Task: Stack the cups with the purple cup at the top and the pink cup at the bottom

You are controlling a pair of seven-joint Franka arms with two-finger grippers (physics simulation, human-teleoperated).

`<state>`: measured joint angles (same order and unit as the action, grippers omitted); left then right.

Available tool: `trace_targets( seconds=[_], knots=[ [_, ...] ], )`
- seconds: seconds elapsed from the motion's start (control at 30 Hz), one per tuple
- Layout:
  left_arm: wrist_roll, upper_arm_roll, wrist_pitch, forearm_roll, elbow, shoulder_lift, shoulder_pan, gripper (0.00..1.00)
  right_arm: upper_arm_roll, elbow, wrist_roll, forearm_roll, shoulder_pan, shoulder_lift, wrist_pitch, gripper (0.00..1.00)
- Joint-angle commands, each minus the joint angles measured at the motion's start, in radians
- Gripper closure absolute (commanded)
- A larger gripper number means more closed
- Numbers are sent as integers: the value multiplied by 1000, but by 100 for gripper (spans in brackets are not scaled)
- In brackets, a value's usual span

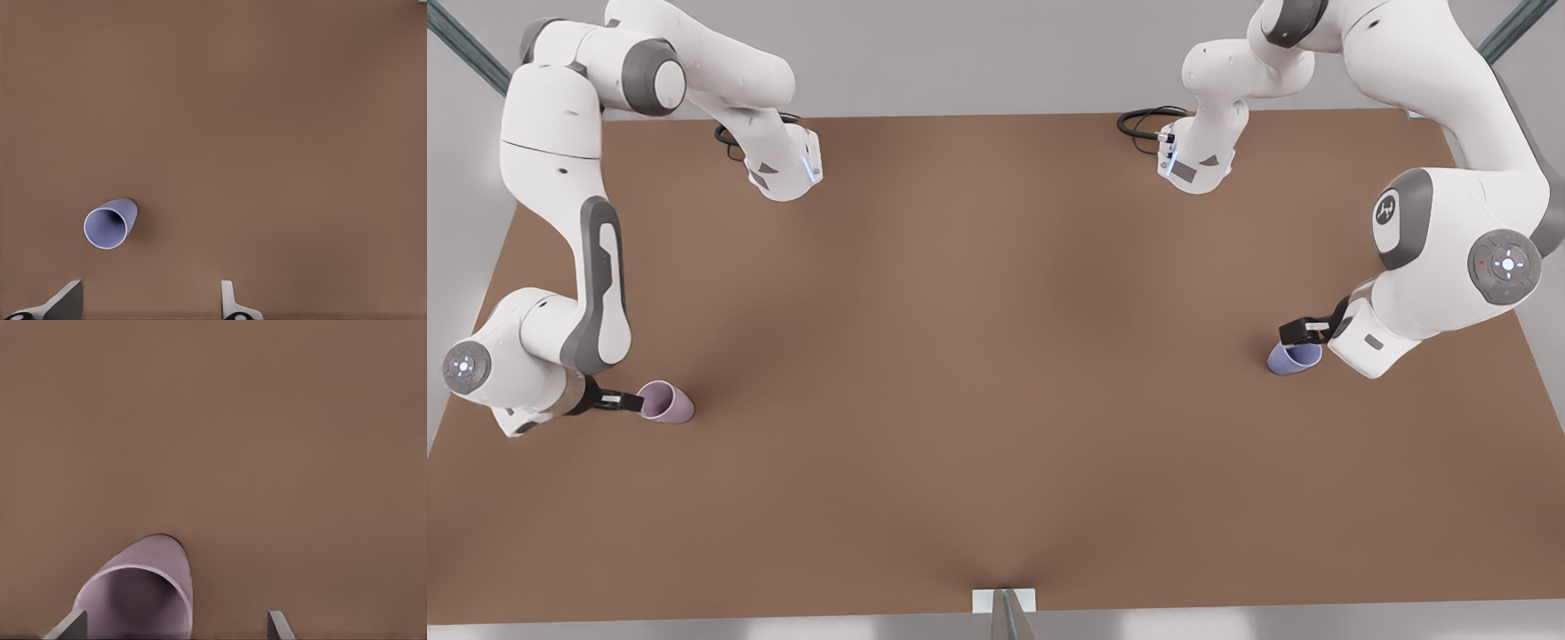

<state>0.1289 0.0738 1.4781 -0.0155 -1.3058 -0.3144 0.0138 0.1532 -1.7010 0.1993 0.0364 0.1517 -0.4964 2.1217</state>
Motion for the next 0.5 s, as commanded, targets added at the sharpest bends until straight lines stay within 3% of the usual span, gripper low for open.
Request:
trace_targets(
  seconds=[0.0, 0.4, 0.43, 0.47],
  knots=[
    [15, 0, -9, 0, 0, 0, 0, 0, 0, -29, 296, 7, 8, 15, 98, 0],
    [15, -2, -2, 0, -10, -12, -3, 0, -1, -152, 474, 80, 22, -13, 233, 0],
    [15, -2, 1, 0, -10, -12, -5, 0, -1, -154, 474, 83, 22, -17, 233, 3],
    [14, -2, 1, 2, -10, -17, -6, 0, -1, -154, 474, 83, 22, -24, 233, 14]
  ],
)
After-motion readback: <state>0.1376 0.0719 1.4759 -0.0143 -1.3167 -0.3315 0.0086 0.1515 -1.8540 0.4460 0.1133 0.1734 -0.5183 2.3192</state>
